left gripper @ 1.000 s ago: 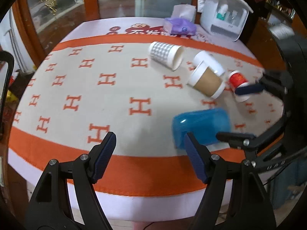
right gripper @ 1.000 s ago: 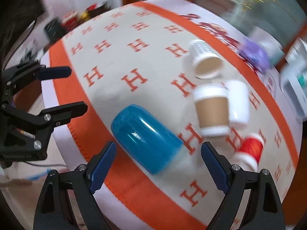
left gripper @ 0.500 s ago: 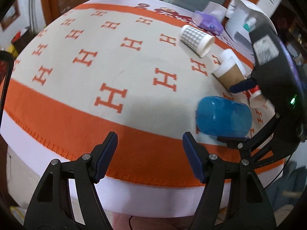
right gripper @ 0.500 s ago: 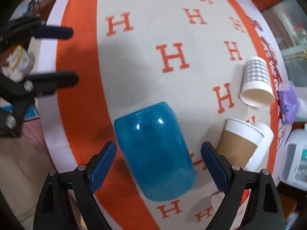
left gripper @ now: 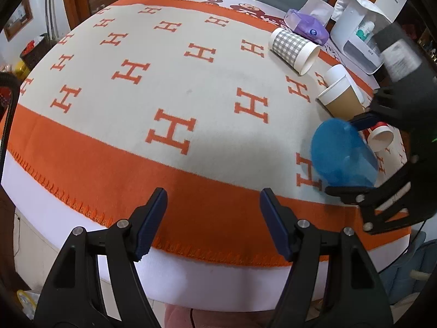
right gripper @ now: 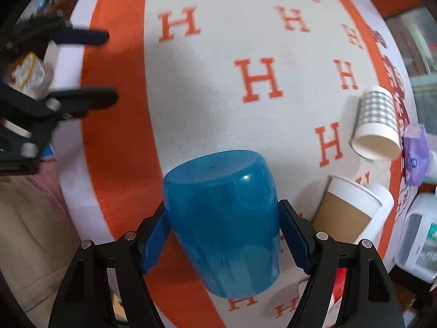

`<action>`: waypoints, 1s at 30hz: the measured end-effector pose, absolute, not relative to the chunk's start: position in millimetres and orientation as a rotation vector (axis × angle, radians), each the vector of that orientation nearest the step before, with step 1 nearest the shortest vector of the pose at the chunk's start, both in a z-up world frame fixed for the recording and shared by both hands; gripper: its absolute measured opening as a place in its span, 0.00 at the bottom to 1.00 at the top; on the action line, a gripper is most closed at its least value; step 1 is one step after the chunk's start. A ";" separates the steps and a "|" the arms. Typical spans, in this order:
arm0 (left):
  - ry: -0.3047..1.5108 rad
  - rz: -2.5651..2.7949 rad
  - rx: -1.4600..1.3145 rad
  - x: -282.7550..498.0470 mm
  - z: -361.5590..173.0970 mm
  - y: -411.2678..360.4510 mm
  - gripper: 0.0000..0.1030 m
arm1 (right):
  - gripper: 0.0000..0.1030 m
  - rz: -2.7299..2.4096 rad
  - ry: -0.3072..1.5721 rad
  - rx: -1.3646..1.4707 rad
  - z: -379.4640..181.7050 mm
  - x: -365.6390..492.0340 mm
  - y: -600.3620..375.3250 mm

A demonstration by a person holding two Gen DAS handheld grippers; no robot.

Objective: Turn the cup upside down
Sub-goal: 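Grasp the blue cup with the right tool while the left tool releases it, then rotate the blue cup with the right tool so its base faces up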

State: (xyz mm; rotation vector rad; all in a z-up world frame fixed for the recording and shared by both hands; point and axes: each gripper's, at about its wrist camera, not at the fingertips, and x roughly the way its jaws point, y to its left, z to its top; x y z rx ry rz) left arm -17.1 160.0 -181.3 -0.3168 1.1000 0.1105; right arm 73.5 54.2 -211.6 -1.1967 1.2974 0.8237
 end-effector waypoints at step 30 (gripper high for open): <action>1.029 0.170 -0.209 11.8 -174.5 119.3 0.66 | 0.73 0.523 0.908 -0.151 -184.8 80.6 -53.4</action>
